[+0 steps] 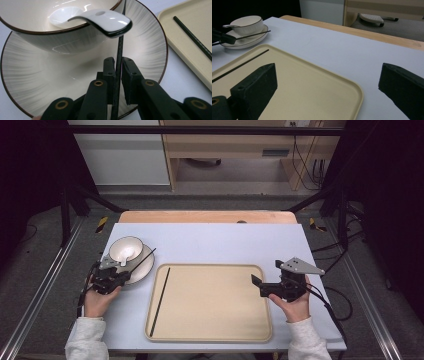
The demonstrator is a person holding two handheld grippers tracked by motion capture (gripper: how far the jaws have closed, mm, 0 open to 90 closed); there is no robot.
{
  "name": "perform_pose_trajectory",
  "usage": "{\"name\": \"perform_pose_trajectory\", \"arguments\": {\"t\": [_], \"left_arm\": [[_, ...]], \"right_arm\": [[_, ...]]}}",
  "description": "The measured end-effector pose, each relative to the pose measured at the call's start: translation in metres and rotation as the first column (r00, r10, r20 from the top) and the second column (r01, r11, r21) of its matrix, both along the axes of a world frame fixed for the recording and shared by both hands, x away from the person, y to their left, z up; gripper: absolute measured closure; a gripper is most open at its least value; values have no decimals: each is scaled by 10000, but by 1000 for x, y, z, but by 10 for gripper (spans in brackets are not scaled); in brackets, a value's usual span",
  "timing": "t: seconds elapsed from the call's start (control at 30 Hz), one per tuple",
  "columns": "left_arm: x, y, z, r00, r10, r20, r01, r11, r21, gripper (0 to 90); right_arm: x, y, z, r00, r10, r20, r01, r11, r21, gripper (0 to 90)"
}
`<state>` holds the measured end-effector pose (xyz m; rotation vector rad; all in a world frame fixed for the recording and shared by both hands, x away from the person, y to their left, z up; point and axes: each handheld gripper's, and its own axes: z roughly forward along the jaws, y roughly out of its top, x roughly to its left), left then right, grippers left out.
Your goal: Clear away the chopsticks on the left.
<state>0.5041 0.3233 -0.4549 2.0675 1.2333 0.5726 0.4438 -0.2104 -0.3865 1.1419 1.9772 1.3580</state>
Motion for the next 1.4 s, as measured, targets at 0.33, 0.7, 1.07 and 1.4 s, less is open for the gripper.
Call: {"name": "perform_pose_trajectory", "arguments": {"t": [0.33, 0.7, 1.07, 1.4], "left_arm": [[-2, -5, 2, 10000, -32, 44, 32, 10000, -14, 858], [-13, -15, 15, 9993, -175, 321, 180, 9997, -154, 858], [-24, -35, 24, 9980, -321, 545, 330, 9993, -163, 858], [-40, -50, 36, 9959, -239, 878, 287, 9982, -534, 858]], "right_arm": [[-1, 0, 1, 10000, -31, -3, 31, 10000, 57, 22], [-2, -3, 3, 10000, -39, 76, 39, 10000, 57, 22], [-2, -4, 3, 9999, -81, 92, 81, 9999, 60, 21], [-3, -4, 4, 9999, -56, 125, 55, 10000, 79, 21]]}}
